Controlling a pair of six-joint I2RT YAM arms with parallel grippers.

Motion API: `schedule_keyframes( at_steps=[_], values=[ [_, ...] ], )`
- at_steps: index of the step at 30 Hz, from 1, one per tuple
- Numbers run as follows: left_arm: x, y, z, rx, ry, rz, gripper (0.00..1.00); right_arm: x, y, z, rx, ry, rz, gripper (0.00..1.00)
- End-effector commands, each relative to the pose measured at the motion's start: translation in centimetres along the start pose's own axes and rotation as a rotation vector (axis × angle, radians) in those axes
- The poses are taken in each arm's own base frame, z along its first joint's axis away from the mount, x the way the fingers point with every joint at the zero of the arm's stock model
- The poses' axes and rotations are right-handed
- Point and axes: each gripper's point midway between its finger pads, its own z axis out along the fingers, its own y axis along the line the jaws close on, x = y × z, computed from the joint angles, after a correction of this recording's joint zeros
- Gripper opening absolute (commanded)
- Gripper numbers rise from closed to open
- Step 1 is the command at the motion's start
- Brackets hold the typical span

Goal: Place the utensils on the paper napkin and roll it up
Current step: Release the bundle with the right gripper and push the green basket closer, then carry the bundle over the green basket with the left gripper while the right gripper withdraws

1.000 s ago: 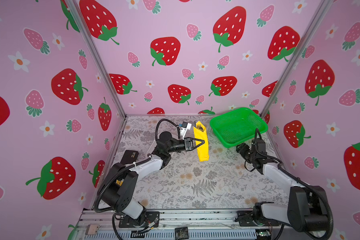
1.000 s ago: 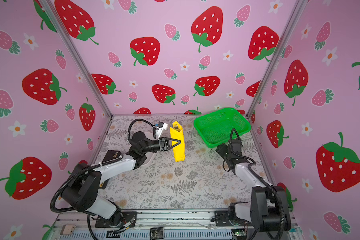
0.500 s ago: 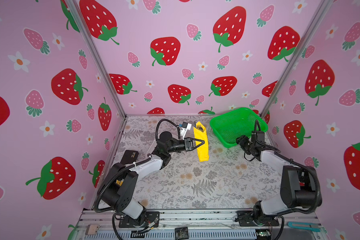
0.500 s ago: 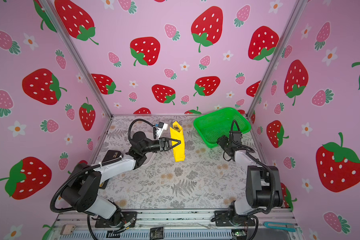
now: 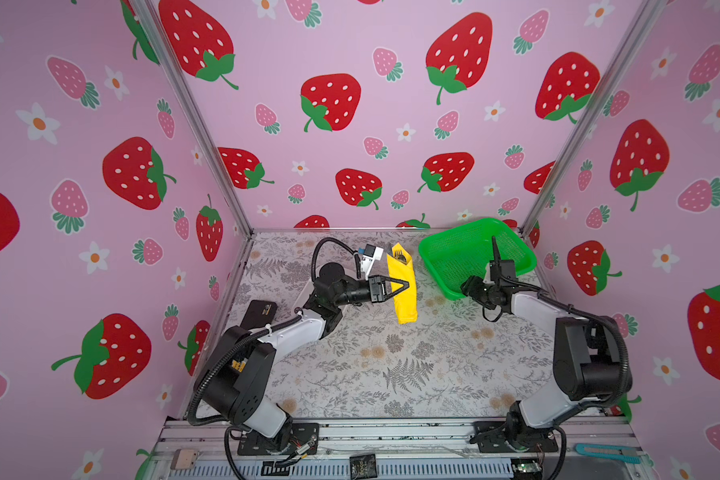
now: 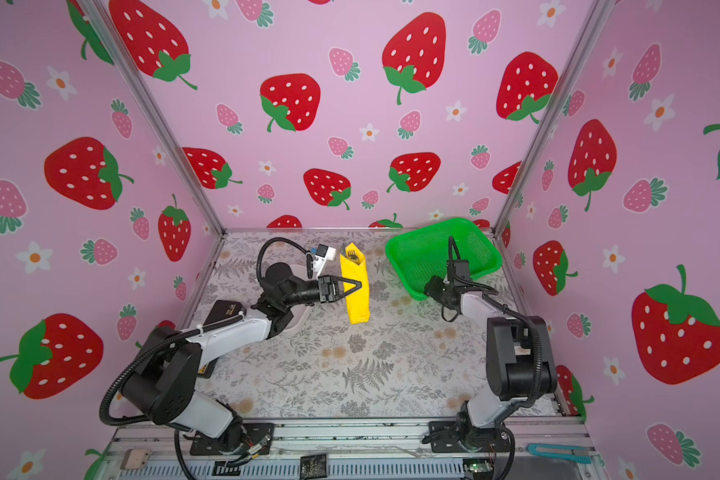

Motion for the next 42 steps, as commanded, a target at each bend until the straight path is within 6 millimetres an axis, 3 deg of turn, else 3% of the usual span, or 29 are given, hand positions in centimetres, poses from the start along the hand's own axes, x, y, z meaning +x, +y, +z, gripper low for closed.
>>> schedule_keyframes(
  at_steps=[1,6,10,15,19,26,29,34,38,42],
  values=[
    [-1.3,-1.5,0.1,0.036,-0.019,0.056,0.00,5.8,-0.4,-0.3,0.041,0.193,-0.165,0.62],
    [-1.2,-1.3,0.2,0.034,-0.016,0.049,0.00,10.3,1.6,-0.7,0.023,0.309,-0.344,0.61],
    [-1.3,-1.4,0.2,0.035,-0.013,0.050,0.00,12.5,2.4,-1.0,0.022,0.365,-0.433,0.60],
    [-1.2,-1.3,0.2,0.022,-0.004,0.049,0.00,12.8,2.6,-2.1,0.056,0.370,-0.506,0.58],
    [-1.1,-0.3,0.5,-0.012,0.021,0.029,0.00,13.3,4.9,-3.3,-0.085,0.362,-0.532,0.59],
    [-0.7,3.8,2.1,-0.088,0.080,-0.092,0.00,11.2,9.0,-5.9,-0.271,0.215,-0.509,0.65],
    [-0.6,5.7,2.6,-0.111,0.074,-0.151,0.00,11.5,10.4,-6.6,-0.363,0.212,-0.490,0.63],
    [-0.3,8.6,3.0,-0.155,0.058,-0.225,0.00,13.3,10.6,-6.8,-0.411,0.295,-0.454,0.59],
    [0.4,10.5,3.0,-0.205,0.061,-0.276,0.00,15.0,11.7,-8.4,-0.522,0.329,-0.447,0.59],
    [1.5,12.6,3.0,-0.258,0.083,-0.332,0.00,14.5,11.3,-9.2,-0.504,0.283,-0.448,0.60]
  ],
)
